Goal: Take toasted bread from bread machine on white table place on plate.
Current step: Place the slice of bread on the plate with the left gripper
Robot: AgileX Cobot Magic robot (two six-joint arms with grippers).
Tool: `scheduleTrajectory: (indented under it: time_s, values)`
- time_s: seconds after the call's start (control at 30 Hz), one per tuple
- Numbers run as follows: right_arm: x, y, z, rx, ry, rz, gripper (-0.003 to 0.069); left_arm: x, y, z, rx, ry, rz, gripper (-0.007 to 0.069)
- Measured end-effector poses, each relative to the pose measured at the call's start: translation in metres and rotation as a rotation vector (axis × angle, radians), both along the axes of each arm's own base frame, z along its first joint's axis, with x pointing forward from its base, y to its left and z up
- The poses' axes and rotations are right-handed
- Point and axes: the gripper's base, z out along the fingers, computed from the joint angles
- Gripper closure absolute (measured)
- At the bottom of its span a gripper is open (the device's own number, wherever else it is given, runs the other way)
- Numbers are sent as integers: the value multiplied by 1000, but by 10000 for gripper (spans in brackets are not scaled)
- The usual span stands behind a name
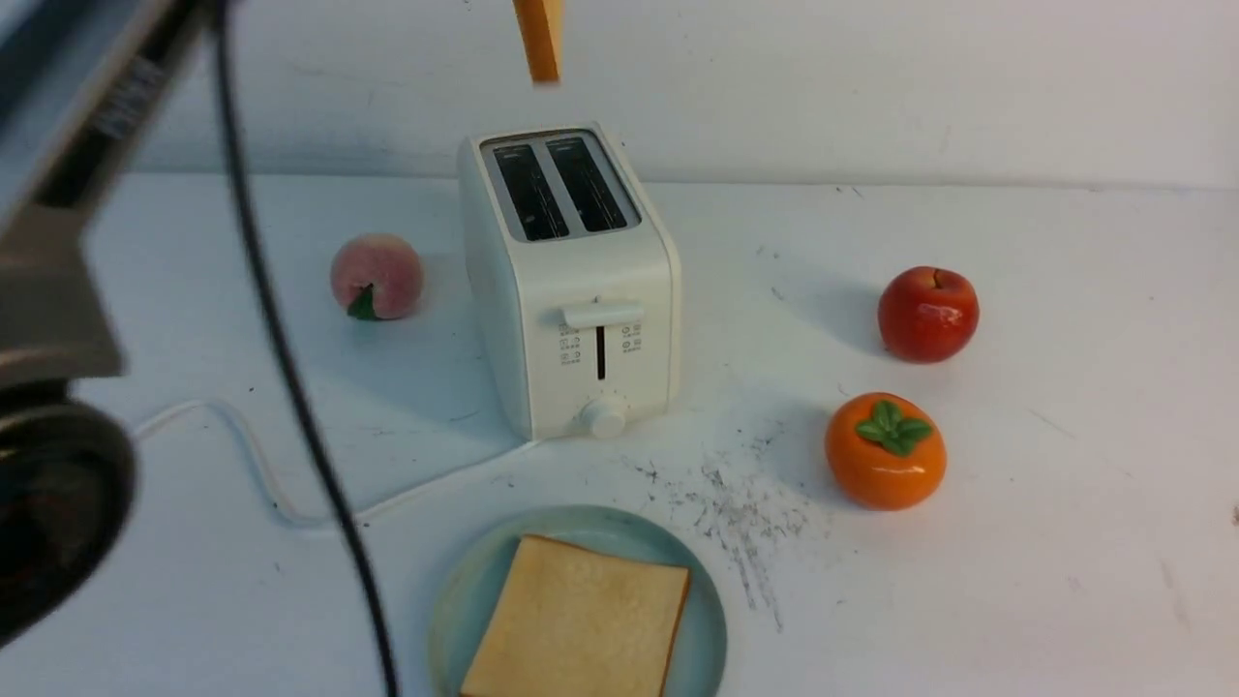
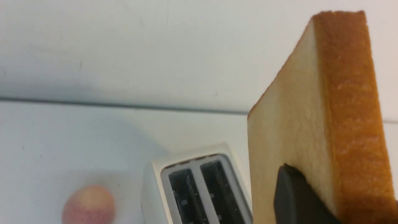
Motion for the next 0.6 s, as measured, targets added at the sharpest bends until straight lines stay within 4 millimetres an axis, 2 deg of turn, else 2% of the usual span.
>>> scheduleTrajectory:
  time_s: [0.07, 0.17, 0.2, 0.23, 0.27, 0.3, 0.33, 0.4, 0.47, 0.5, 0.6]
  values:
    - [0, 0, 0, 1, -2, 1, 573, -33, 15, 28, -3, -24, -34, 519]
    - [0, 0, 0, 3, -5, 2, 570, -74, 27, 51, -39, -27, -137, 519]
    - [0, 0, 0, 3, -5, 2, 570, -78, 29, 54, -44, -36, -137, 519]
    - [0, 0, 0, 3, -5, 2, 568, -94, 30, 55, -69, 1, -205, 519]
    - [0, 0, 0, 3, -5, 2, 565, -107, 29, 46, -91, 72, -266, 519]
    - [0, 0, 0, 3, -5, 2, 565, -104, 26, 42, -89, 93, -273, 519]
    - [0, 0, 0, 3, -5, 2, 564, -111, 25, 30, -97, 161, -306, 519]
    - [0, 0, 0, 4, -5, 2, 563, -121, 25, -14, -76, 344, -325, 519]
    - [0, 0, 0, 4, -5, 2, 561, -122, 26, -68, -28, 536, -280, 519]
    - [0, 1, 0, 7, -5, 3, 559, -122, 28, -104, 4, 655, -233, 519]
    - [0, 1, 0, 11, -4, 5, 559, -121, 31, -169, 43, 820, -129, 519]
